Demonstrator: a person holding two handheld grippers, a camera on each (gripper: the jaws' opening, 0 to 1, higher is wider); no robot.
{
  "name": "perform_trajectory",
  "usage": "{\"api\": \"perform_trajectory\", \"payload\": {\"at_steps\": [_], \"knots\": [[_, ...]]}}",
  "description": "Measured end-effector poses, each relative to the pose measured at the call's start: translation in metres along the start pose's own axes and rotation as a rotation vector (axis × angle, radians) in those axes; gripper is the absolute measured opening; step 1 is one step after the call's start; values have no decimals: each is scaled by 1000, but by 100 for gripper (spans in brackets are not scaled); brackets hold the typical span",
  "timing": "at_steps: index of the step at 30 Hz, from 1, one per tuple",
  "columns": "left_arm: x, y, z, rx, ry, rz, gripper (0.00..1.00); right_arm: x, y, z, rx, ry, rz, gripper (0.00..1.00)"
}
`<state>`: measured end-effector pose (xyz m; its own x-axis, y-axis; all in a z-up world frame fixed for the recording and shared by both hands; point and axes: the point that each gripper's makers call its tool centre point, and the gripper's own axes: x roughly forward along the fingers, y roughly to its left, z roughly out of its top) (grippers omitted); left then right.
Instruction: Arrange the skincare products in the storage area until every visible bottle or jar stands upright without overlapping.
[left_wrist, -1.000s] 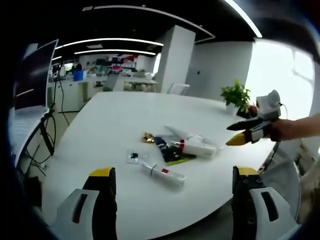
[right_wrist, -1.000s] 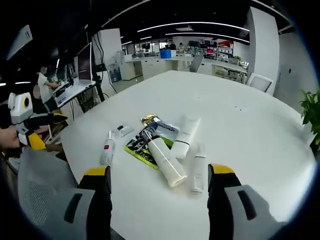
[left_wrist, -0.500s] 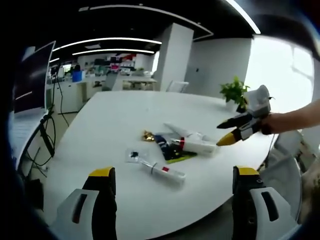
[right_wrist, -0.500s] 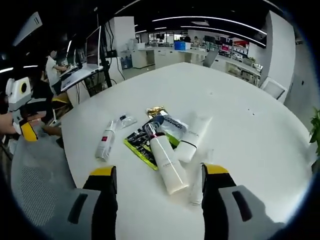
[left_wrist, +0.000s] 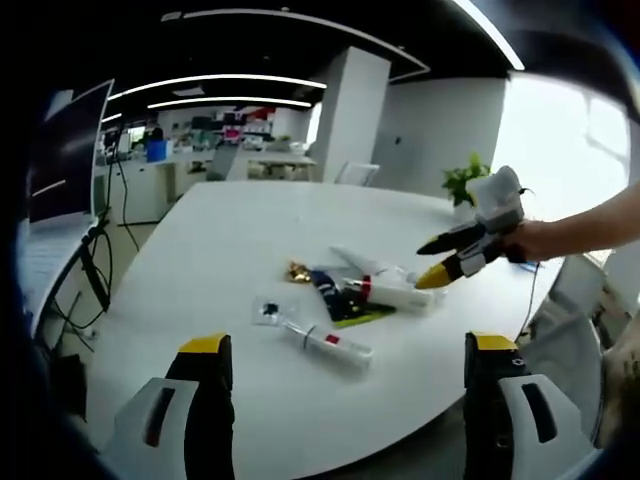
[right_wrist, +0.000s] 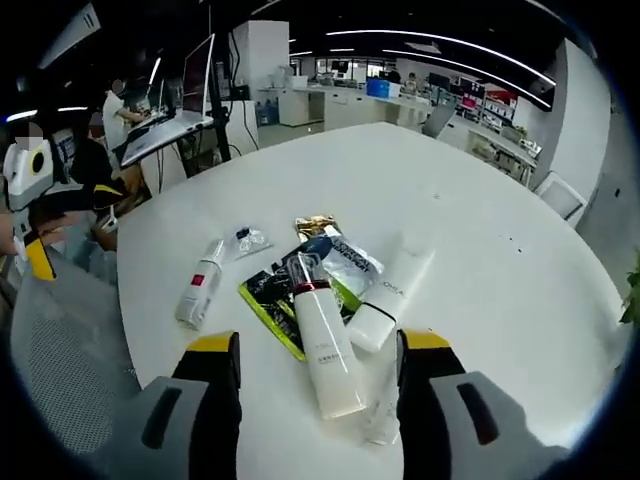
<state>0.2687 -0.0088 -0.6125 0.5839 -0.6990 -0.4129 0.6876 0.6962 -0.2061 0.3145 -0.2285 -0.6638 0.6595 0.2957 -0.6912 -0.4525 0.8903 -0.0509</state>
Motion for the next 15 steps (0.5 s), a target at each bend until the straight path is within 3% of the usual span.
{"api": "perform_trajectory", "payload": {"at_steps": [15], "knots": [[0,2,-1,-10,9,4,95,29,1,6,-49,49,35,57]]}}
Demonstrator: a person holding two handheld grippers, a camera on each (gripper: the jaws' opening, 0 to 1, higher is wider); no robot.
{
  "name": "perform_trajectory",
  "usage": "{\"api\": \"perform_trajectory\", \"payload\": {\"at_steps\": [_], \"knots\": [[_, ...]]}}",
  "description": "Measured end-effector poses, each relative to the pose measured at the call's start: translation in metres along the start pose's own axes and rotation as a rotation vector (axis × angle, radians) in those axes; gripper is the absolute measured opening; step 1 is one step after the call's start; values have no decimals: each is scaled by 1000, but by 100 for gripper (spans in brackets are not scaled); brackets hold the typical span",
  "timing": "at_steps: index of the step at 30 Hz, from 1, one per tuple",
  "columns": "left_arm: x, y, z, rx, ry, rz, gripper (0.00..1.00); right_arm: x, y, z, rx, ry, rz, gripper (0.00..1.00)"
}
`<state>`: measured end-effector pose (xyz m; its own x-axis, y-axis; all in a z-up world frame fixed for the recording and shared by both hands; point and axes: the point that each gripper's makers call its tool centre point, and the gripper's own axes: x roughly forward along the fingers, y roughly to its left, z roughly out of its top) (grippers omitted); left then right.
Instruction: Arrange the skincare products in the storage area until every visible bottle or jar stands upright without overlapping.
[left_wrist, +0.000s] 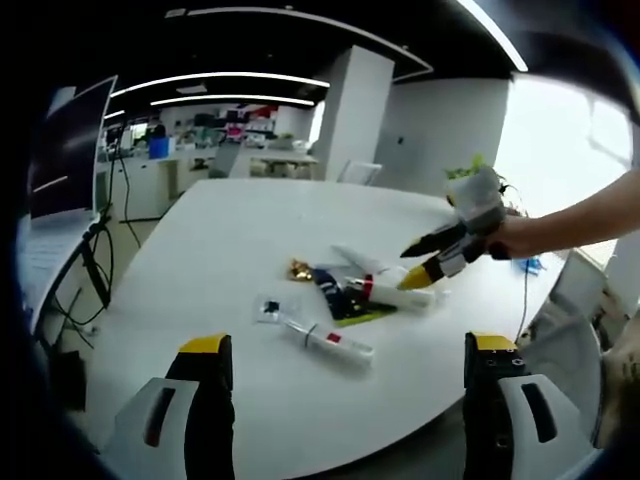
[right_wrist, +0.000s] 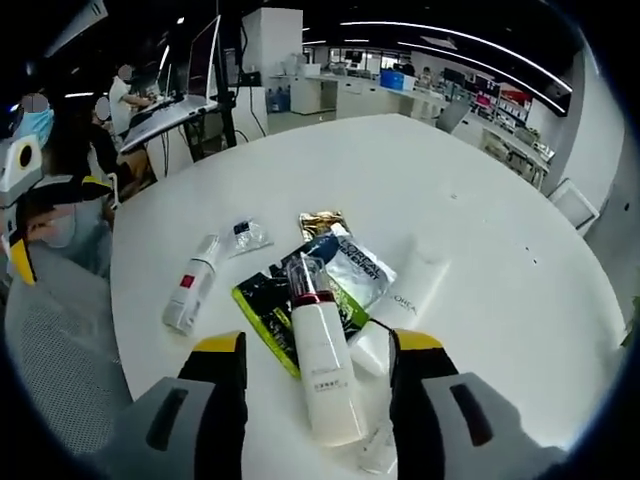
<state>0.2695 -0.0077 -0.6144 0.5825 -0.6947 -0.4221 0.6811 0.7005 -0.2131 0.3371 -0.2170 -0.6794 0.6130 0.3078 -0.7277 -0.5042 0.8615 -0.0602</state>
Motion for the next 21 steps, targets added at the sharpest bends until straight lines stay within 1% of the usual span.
{"api": "perform_trajectory", "payload": {"at_steps": [3,6,10,15,18,20,21], "knots": [[0,0,-1,1,4,0,95,6,2,3,-23,6,12,55],[0,1,-1,-2,6,1,95,13,3,3,-42,19,15,52],[0,2,-1,-11,5,3,94,22,2,1,-36,35,20,47],[0,3,0,-23,2,8,94,34,4,-2,-50,69,39,42],[-1,5,1,-33,-10,17,94,42,0,-7,-44,90,38,36],[-2,8,3,-40,-23,26,94,46,-2,-12,-47,121,35,31],[-3,8,4,-45,-29,29,94,47,-2,-13,-54,129,37,30]]}}
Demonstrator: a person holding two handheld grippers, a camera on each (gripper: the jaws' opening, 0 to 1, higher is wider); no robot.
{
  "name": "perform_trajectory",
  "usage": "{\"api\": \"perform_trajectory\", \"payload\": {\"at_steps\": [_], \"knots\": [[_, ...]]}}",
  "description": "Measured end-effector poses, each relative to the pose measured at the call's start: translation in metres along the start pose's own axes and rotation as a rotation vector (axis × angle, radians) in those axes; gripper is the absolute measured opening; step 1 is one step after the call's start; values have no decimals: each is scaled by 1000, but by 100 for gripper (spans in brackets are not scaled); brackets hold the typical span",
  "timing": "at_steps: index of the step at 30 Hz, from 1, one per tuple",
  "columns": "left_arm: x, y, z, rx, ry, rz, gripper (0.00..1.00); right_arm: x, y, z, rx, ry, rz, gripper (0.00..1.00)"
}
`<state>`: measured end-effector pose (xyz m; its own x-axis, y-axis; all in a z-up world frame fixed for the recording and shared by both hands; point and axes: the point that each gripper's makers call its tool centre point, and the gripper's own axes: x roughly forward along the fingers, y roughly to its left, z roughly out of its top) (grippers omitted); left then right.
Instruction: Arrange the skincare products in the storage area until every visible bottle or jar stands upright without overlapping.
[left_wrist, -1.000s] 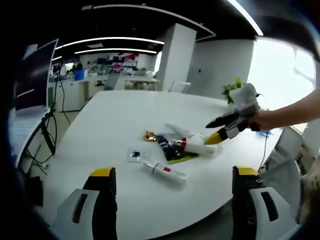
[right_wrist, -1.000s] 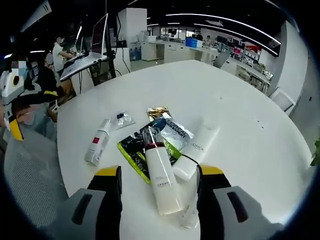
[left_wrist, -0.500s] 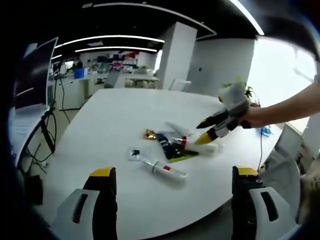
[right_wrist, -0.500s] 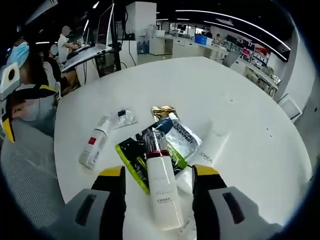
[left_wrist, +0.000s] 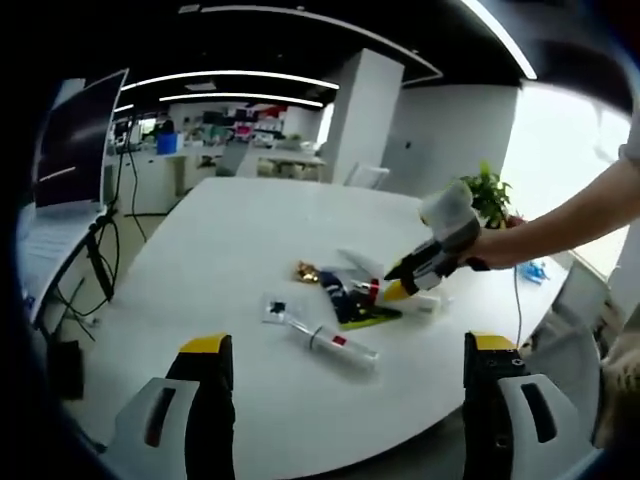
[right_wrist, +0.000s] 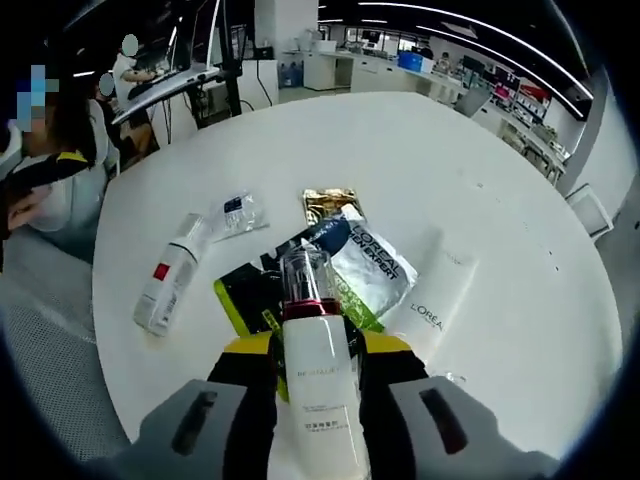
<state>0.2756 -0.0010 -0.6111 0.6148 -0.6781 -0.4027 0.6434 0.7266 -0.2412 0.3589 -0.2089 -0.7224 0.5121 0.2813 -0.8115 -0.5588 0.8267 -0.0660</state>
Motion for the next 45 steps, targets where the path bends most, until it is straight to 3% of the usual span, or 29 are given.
{"api": "perform_trajectory", "payload": {"at_steps": [5,14,17,25,33,45], "knots": [[-1,2,2,-17,-14,9,94,8,4,-3,-52,47,22,28],[-1,3,2,-27,-16,8,94,18,3,-12,-164,212,2,30],[0,1,1,-12,-9,7,93,19,2,-11,-138,236,18,30],[-1,3,2,-20,-14,9,93,20,4,-12,-161,253,41,31],[-1,7,3,-52,-21,15,93,21,3,-14,-115,272,47,29],[-1,7,2,-64,-20,12,92,20,3,-13,-108,210,40,28]]}}
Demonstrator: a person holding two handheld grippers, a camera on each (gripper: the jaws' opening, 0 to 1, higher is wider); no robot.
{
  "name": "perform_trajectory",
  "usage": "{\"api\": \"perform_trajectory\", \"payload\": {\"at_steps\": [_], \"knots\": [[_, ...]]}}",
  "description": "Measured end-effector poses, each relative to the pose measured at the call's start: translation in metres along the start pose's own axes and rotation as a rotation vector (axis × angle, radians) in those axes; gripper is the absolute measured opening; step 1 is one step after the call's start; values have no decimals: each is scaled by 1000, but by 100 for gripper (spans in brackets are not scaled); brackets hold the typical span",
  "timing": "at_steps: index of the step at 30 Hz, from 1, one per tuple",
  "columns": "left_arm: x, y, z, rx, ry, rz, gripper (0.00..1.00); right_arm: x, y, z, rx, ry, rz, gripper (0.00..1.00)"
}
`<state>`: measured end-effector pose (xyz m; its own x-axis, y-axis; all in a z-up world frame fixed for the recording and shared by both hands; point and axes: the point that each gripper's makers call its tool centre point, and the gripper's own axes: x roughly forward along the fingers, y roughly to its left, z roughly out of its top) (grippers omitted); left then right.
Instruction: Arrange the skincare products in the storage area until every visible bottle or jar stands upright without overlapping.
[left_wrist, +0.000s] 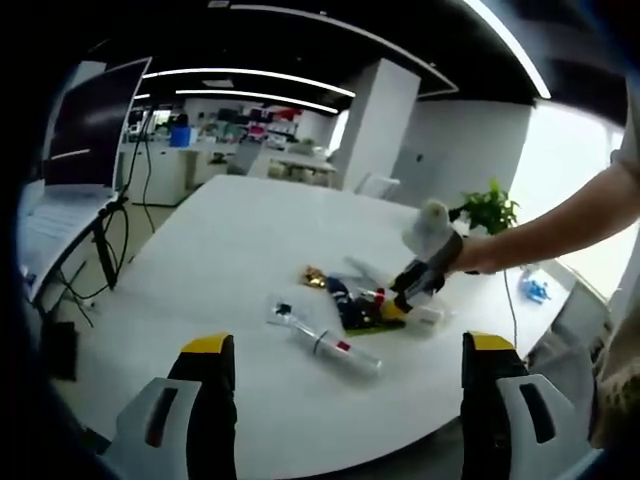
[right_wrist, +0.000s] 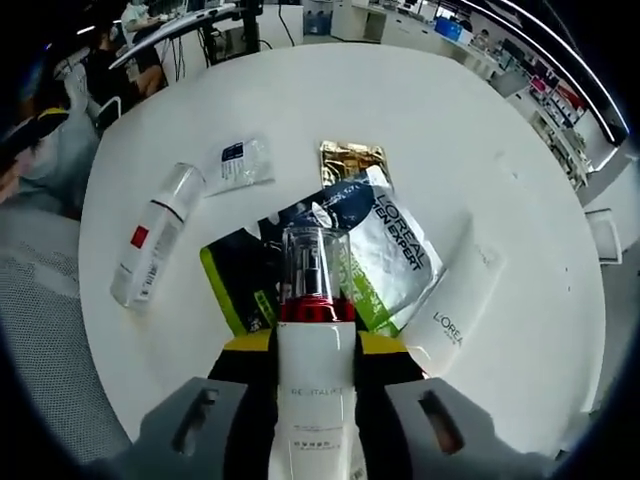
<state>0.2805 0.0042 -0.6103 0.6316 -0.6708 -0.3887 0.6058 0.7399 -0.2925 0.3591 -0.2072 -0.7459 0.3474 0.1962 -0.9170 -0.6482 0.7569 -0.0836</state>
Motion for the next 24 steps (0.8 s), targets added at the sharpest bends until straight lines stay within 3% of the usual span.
{"api": "perform_trajectory", "payload": {"at_steps": [12,15,19,24], "knots": [[0,-2,-1,15,5,-5,91,-23,6,15,-1,-157,-46,28],[0,-3,-1,22,8,-4,91,-29,7,15,32,-195,-56,28],[1,-5,0,-6,11,-21,92,-36,9,12,81,-237,-62,27],[-2,2,5,-46,-19,9,92,-46,15,10,96,-270,-68,27]]}}
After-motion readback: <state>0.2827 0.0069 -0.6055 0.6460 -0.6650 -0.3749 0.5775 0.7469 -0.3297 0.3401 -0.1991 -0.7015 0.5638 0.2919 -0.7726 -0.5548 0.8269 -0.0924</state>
